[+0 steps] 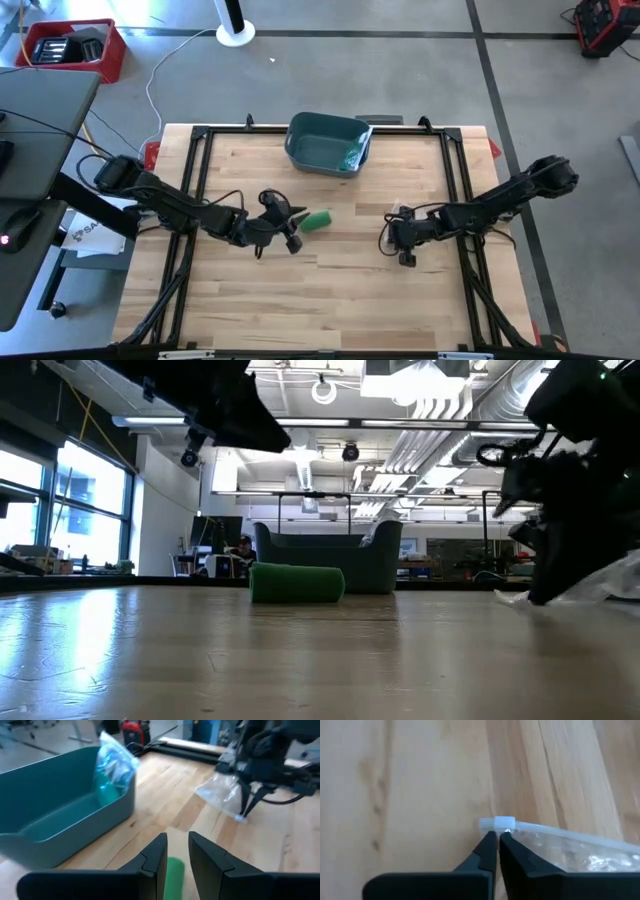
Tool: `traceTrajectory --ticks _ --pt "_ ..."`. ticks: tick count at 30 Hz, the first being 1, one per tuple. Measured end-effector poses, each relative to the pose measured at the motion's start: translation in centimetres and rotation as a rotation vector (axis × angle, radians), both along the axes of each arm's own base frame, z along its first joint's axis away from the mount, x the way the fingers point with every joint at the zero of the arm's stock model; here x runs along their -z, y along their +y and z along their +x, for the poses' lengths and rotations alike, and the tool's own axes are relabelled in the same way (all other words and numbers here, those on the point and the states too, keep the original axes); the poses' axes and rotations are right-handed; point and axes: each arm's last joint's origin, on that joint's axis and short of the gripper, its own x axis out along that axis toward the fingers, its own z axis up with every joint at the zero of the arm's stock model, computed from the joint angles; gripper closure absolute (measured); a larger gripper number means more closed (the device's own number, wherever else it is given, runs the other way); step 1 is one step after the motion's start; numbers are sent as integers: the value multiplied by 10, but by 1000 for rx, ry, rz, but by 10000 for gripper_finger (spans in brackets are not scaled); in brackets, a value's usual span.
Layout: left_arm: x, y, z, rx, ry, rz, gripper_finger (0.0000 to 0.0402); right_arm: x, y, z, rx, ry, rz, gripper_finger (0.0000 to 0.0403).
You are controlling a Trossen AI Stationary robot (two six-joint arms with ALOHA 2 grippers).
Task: Roll bandage
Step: Open the transparent zip bag
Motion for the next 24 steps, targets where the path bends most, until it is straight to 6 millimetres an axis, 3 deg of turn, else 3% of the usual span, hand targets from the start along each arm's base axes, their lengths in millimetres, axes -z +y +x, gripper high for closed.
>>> traceTrajectory --ticks 6,14,19,24 --pt "3 -5 14 68 -63 25 328 -23 5 20 -50 -198 45 395" --pt "-2 -11 30 153 -210 97 328 -74 2 48 -271 -738 167 402" --pt "-8 -14 37 171 -317 215 327 -100 -4 52 -387 -1009 191 402" --pt "-16 -17 39 290 -433 232 318 -109 -7 52 -435 -1119 160 402"
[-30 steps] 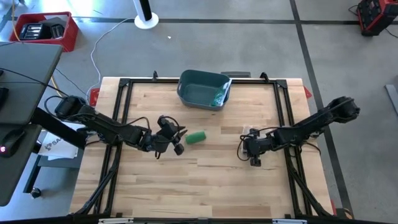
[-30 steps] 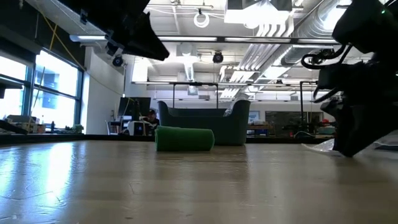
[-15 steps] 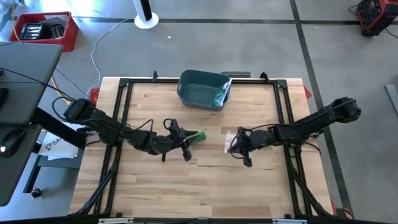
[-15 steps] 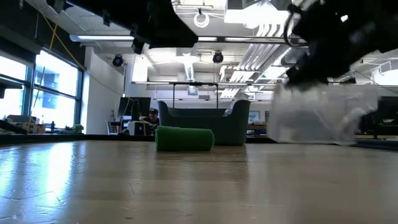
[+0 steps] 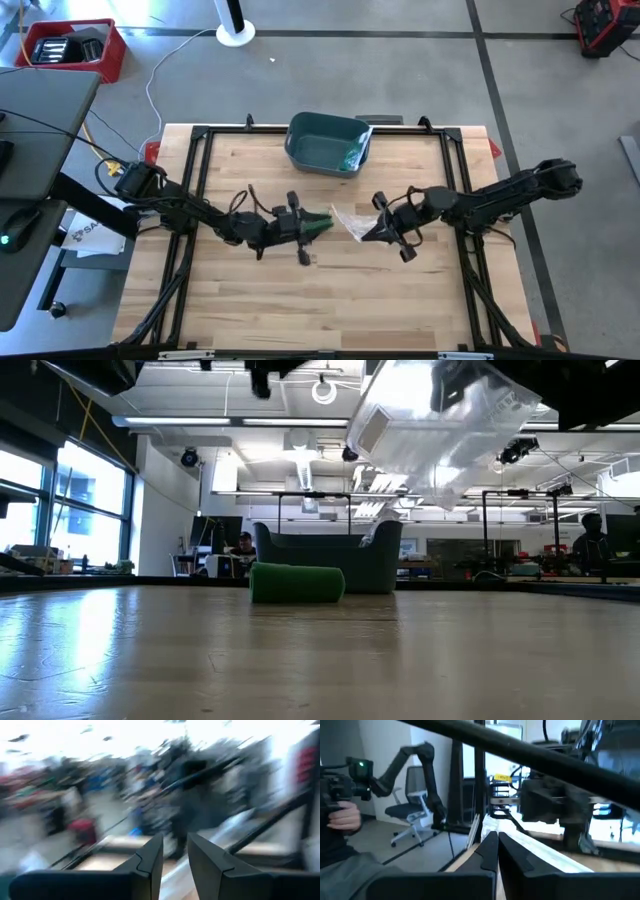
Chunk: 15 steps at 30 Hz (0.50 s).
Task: Roll bandage
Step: Open the transparent zip bag
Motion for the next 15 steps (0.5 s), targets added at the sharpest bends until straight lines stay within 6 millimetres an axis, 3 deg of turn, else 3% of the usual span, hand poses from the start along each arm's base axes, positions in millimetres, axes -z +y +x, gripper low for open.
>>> traceTrajectory --ticks 5,11,15 --pt "-18 -2 -2 283 -196 72 304 -9 1 -2 -89 -128 -51 403" --pt "-29 8 -1 269 -289 166 302 -20 3 -8 -251 -248 -58 403" --pt "-44 8 6 320 -334 264 301 -23 4 -10 -271 -287 -64 403"
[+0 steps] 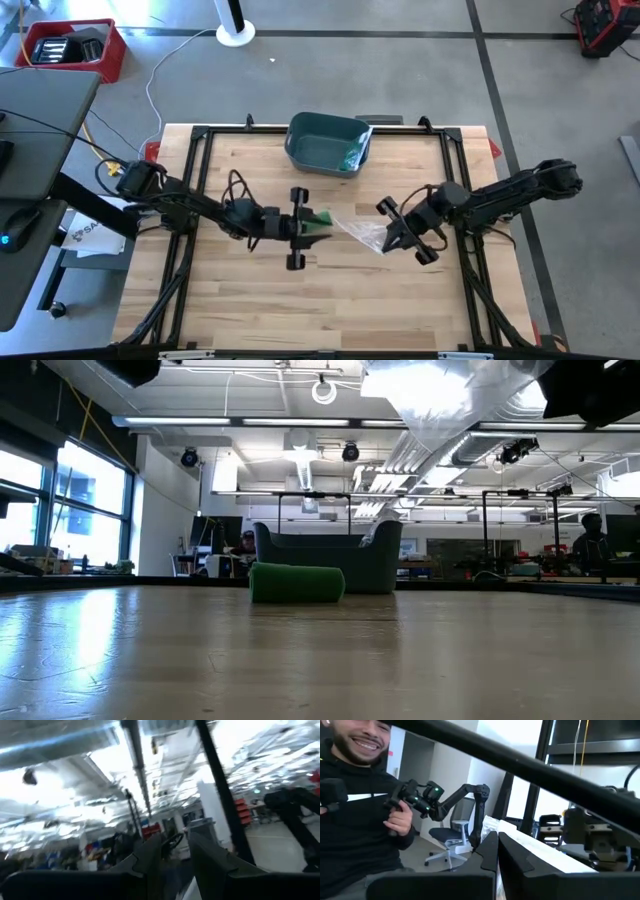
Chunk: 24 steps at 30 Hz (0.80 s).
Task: Roll bandage
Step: Open the transparent zip bag
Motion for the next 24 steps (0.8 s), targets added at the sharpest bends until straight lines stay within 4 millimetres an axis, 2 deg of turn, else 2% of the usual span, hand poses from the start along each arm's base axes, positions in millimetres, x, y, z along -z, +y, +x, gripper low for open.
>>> traceTrajectory --ticks 5,12,16,24 --pt "-4 -5 22 15 45 32 301 0 0 0 -2 9 5 403" --pt "6 -12 55 -3 278 64 301 4 0 1 -8 64 17 403" --pt "0 -13 60 -22 297 93 301 4 0 1 -7 64 15 403" --pt "9 -9 62 -25 389 41 301 4 0 2 -5 64 13 403"
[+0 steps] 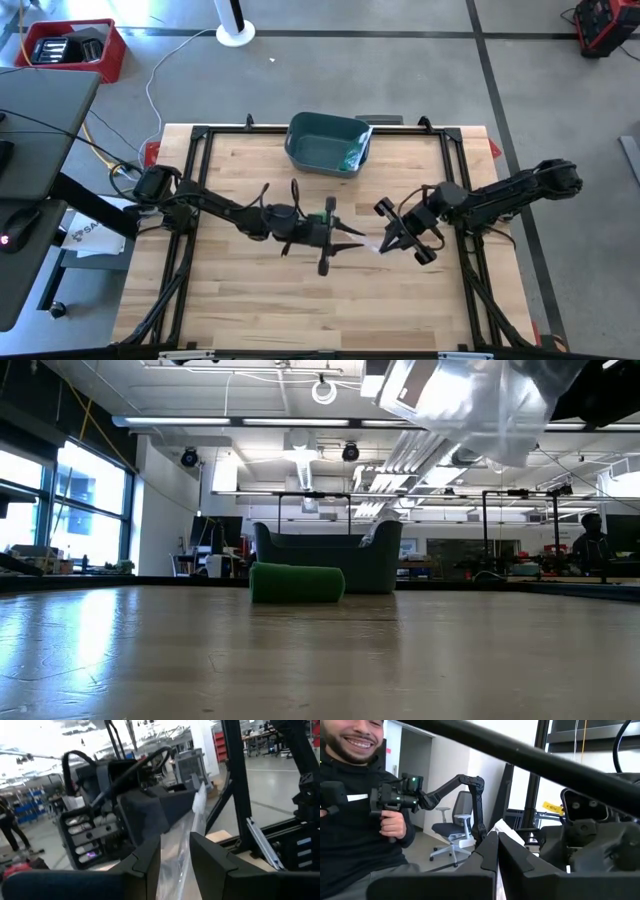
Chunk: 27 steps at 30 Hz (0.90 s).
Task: Roll bandage
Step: Open the transparent zip bag
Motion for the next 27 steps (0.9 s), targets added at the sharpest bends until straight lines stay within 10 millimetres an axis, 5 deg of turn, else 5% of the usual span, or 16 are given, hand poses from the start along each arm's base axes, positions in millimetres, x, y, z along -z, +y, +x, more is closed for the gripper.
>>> traceTrajectory --ticks 12,21,27 --pt "2 3 1 74 29 -81 301 1 -2 1 8 7 -3 403" --pt "21 11 12 81 68 -153 304 1 -2 1 15 15 0 403" --pt "25 6 10 31 122 -156 373 2 -2 1 15 38 17 403"
